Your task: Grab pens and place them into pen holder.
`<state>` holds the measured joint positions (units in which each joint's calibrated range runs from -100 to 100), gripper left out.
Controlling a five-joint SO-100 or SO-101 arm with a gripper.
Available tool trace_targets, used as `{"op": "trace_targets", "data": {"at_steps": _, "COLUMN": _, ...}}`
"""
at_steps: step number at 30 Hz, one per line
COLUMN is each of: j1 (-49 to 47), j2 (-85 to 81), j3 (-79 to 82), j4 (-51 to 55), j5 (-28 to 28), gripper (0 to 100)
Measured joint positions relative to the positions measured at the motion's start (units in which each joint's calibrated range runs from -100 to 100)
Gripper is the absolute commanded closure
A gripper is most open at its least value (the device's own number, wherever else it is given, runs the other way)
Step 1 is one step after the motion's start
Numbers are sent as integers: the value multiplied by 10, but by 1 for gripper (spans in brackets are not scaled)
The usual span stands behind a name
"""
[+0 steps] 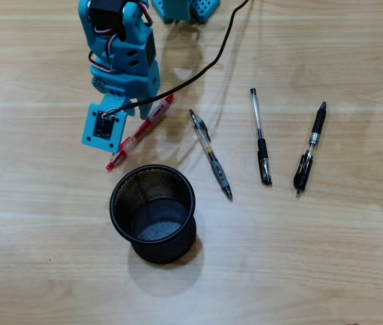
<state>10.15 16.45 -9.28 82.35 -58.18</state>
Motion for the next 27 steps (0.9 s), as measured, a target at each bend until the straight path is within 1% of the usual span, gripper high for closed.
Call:
{"op": "trace_targets", "data": {"at_steps": 10, "j1": -2, "j2": 7, "j3": 0, "j4": -9, "j5": -1, "gripper": 82}}
{"op": "trace_targets", "data": {"at_steps": 17, "j1": -3, "j2": 57, "j3": 12, "j4": -48, "j5": -1, "gripper": 82}}
{"op": "trace_targets", "data": {"at_steps": 27, "j1": 0, "j2": 109, "j3": 12, "j4": -51, "j5": -1, "gripper": 83}}
